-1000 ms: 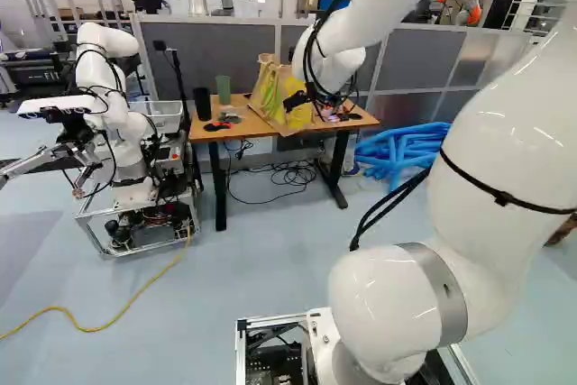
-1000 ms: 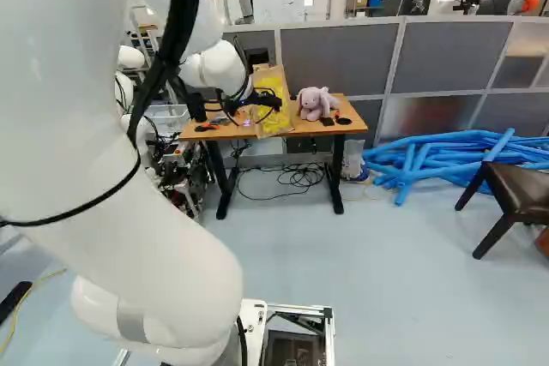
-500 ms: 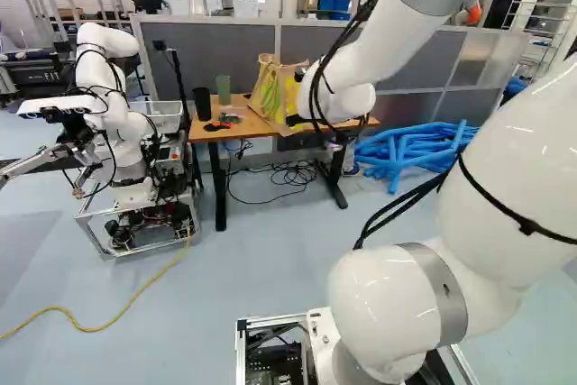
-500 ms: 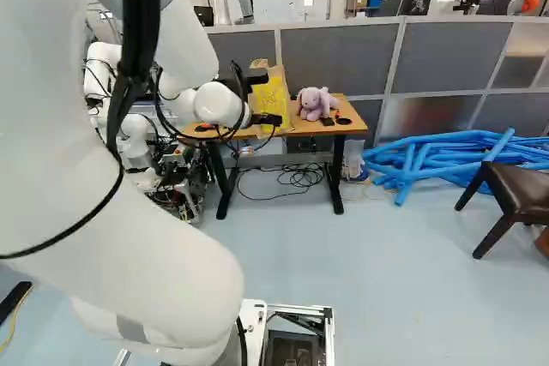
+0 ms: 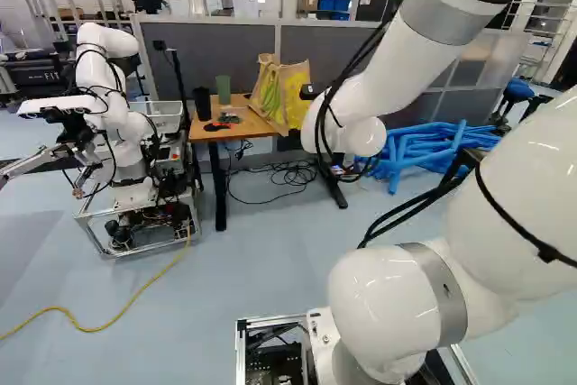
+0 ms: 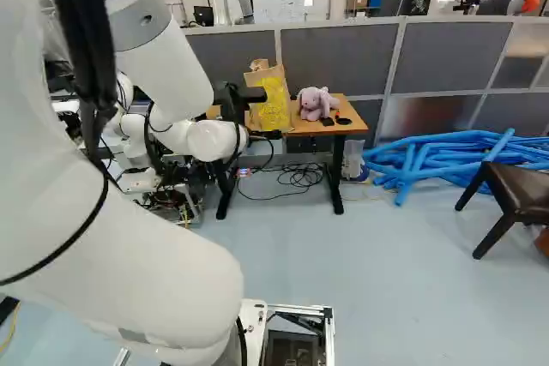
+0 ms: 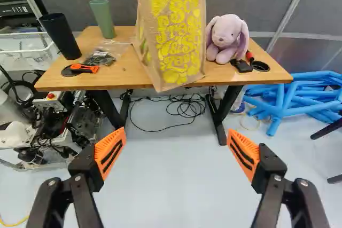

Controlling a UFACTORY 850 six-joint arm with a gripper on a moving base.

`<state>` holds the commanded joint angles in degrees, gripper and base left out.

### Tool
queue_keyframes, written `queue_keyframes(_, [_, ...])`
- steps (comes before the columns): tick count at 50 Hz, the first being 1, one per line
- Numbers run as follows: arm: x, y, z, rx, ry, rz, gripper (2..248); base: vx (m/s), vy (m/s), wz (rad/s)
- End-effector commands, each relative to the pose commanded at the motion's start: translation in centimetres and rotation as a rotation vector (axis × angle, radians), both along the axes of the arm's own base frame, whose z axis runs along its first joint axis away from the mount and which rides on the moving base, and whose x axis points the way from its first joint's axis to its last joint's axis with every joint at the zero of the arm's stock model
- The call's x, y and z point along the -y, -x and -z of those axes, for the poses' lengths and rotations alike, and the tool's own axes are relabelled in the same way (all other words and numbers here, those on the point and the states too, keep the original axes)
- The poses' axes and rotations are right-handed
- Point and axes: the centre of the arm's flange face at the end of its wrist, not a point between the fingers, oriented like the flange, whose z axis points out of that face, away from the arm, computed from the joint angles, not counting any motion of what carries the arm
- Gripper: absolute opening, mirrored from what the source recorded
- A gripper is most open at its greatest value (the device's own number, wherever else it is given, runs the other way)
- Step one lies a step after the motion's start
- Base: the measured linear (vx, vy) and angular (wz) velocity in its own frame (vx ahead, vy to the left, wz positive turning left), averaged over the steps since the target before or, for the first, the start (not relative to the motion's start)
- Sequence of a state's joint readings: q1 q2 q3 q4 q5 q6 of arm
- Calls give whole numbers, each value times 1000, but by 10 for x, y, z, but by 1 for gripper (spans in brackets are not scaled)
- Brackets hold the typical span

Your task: Pick up the bag on the ground and place it on the table

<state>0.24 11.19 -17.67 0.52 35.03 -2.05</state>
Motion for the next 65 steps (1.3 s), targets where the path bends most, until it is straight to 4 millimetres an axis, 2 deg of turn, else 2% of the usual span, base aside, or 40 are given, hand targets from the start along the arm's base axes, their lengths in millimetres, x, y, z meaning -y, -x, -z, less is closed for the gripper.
queue_keyframes(30, [1,49,29,86,-19,8,247,0,0,0])
queue_keyframes(48, [1,65,37,113,-26,10,247,0,0,0])
queue_keyframes(65, [1,72,41,124,-28,10,247,0,0,0])
